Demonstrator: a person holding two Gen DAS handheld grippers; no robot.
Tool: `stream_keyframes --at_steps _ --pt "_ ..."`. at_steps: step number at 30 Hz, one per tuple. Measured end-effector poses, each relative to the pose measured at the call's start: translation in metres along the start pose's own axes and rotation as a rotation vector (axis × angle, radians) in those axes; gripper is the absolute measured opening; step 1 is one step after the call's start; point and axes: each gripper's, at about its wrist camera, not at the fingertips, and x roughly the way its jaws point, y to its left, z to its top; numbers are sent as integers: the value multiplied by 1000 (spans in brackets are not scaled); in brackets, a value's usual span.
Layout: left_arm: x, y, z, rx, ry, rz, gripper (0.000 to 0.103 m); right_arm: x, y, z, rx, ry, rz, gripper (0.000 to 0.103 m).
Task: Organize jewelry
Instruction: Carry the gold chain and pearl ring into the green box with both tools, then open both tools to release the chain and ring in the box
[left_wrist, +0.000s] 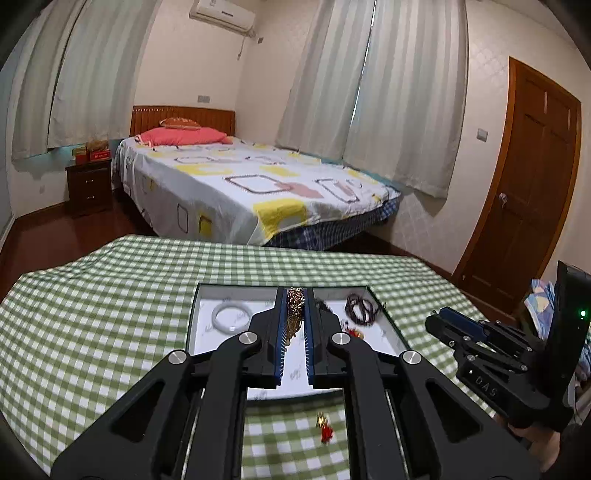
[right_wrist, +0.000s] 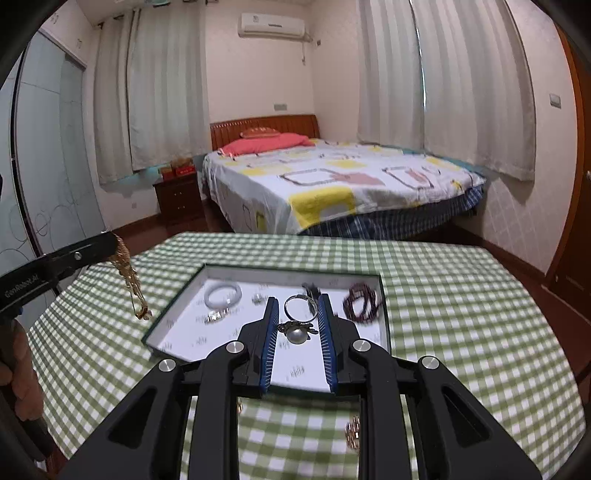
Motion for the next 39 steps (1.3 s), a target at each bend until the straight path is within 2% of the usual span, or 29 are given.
stream_keyframes --at_steps 9,12,23,29,35,37,39 --pt "42 -6 21 31 -48 -34 9 36 4 25 -27 -46 14 23" --pt "64 -4 20 35 -36 -28 9 56 3 26 -21 -35 16 23" --pt "163 12 -33 5 167 23 9 141 -1 -15 17 141 27 23" --pt "185 26 -49 -9 257 50 9 173 1 -31 15 236 18 23" --pt "198 30 -58 -27 321 42 9 185 0 -33 24 283 31 23" --pt "201 31 -61 -33 334 42 15 187 0 -34 23 297 39 25" --pt "201 33 -63 -40 335 45 22 187 0 -34 24 302 38 37"
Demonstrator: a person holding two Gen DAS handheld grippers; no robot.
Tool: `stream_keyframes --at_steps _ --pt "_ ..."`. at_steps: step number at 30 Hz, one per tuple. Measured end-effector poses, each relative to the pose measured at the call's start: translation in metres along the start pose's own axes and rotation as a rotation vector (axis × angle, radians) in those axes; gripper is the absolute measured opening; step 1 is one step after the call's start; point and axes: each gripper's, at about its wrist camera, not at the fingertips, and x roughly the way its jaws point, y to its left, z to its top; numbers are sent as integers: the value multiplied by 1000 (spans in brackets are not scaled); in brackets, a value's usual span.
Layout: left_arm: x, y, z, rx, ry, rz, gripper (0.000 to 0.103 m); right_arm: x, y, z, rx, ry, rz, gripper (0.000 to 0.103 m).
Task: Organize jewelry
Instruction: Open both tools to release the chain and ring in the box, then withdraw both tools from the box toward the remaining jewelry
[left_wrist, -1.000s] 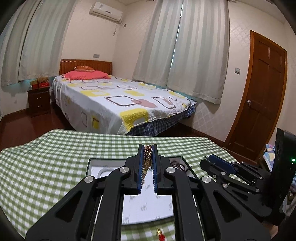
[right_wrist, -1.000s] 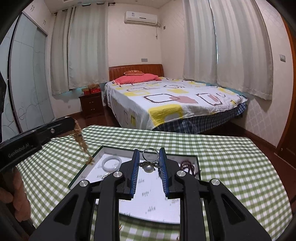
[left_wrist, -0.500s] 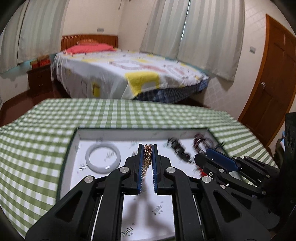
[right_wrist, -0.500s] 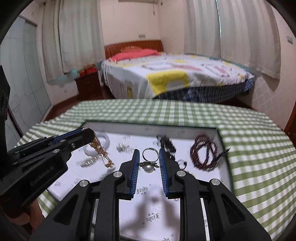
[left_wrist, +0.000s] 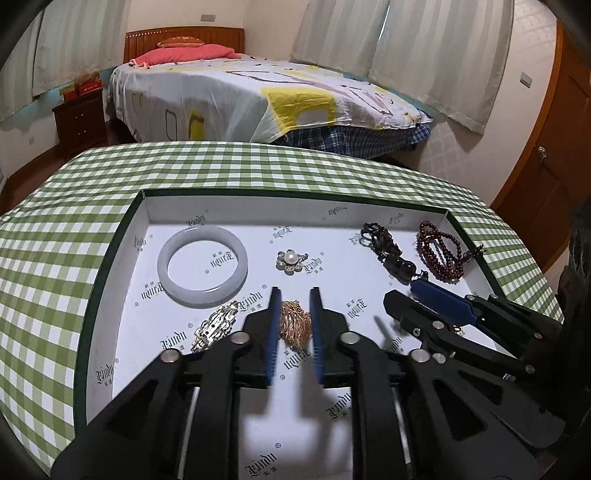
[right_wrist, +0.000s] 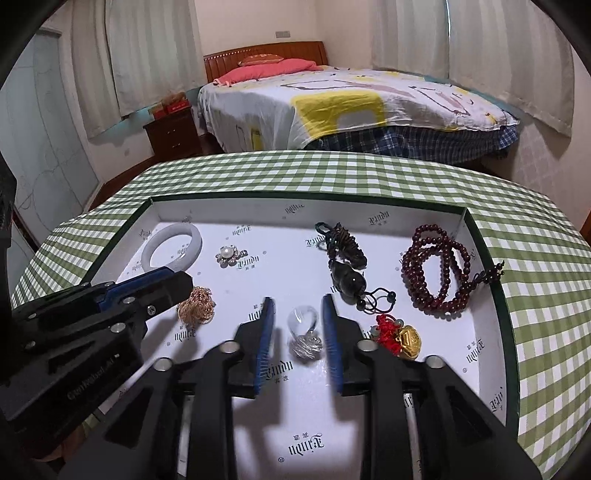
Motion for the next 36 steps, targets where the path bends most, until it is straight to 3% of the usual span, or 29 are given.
stream_keyframes --at_steps 6,16,23,36 --pt "-10 4 2 -31 -17 -3 37 -15 -2 0 7 -46 -8 39" --pt "-76 -8 -1 -15 -144 3 53 -81 -11 -1 39 -156 -19 40" --pt "-115 -21 -25 16 -181 11 54 -127 -20 -27 70 -185 -48 40" --pt "-155 -24 -84 -3 -142 45 54 -156 -25 -90 83 -110 -70 40"
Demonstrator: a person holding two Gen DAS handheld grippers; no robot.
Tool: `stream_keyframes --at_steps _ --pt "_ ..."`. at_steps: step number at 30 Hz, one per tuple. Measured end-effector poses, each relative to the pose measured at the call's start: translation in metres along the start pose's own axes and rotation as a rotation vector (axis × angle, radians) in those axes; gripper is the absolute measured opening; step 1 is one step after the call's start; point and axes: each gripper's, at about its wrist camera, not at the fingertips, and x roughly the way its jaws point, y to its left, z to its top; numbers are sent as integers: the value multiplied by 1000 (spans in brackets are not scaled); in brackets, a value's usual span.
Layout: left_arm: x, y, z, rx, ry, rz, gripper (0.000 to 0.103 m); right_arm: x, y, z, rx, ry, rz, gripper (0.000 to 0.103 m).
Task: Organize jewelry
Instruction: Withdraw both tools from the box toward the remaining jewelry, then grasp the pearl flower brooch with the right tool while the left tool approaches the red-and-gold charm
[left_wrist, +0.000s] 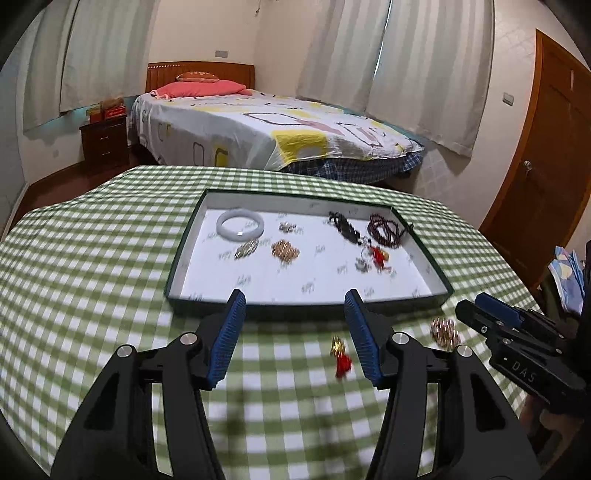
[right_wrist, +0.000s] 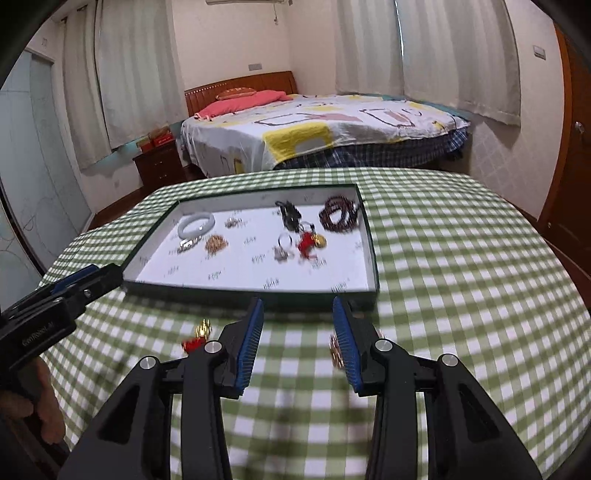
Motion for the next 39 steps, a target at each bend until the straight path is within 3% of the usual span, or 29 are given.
stream_keyframes --at_steps 16,27,31,39 --pt "-22 11 -21 -18 12 43 54 -6 -9 -23 -3 32 -33 40" --pt "-6 17 -24 -30 51 48 54 30 -30 -23 42 119 -80 40" --pt "2 20 -25 -36 66 51 54 43 -30 -21 43 139 -97 50" --pt "13 23 -30 -45 93 45 54 64 -30 -18 20 179 -130 50"
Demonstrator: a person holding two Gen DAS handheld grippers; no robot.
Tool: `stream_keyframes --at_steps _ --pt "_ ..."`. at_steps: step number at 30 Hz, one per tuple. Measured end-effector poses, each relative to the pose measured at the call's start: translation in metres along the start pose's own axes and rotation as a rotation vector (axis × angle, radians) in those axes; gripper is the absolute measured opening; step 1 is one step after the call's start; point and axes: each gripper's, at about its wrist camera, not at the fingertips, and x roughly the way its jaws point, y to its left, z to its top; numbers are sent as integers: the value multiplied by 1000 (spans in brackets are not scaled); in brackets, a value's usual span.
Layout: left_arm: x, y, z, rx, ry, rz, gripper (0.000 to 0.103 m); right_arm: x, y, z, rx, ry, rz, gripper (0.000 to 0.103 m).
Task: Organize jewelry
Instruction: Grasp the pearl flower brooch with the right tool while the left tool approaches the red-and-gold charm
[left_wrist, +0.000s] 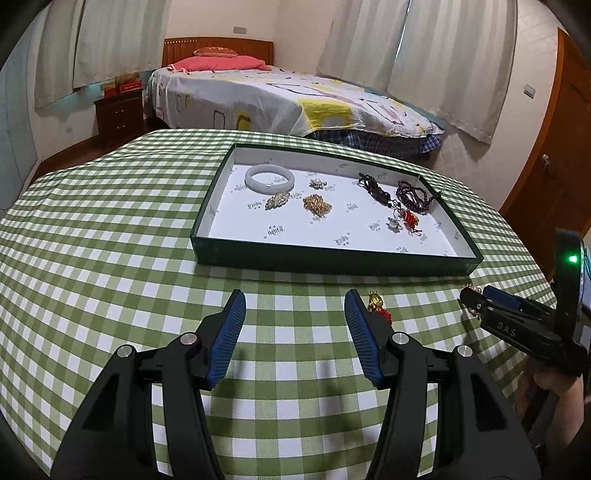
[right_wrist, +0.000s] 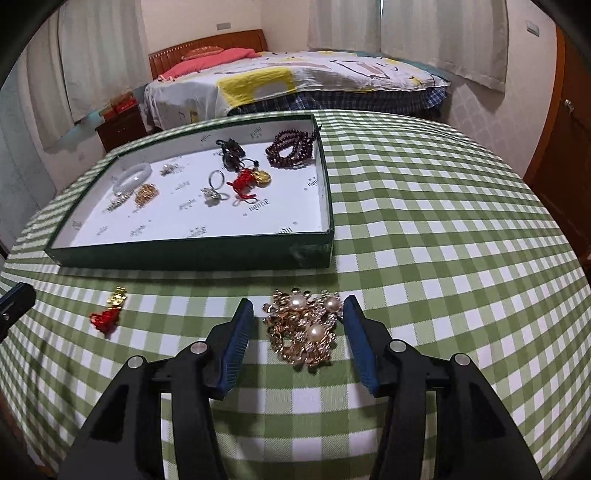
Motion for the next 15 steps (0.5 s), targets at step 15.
stream_keyframes --at_steps 15 --pt "1 -4 -3 -6 11 -14 54 -4 -6 -6 2 3 12 45"
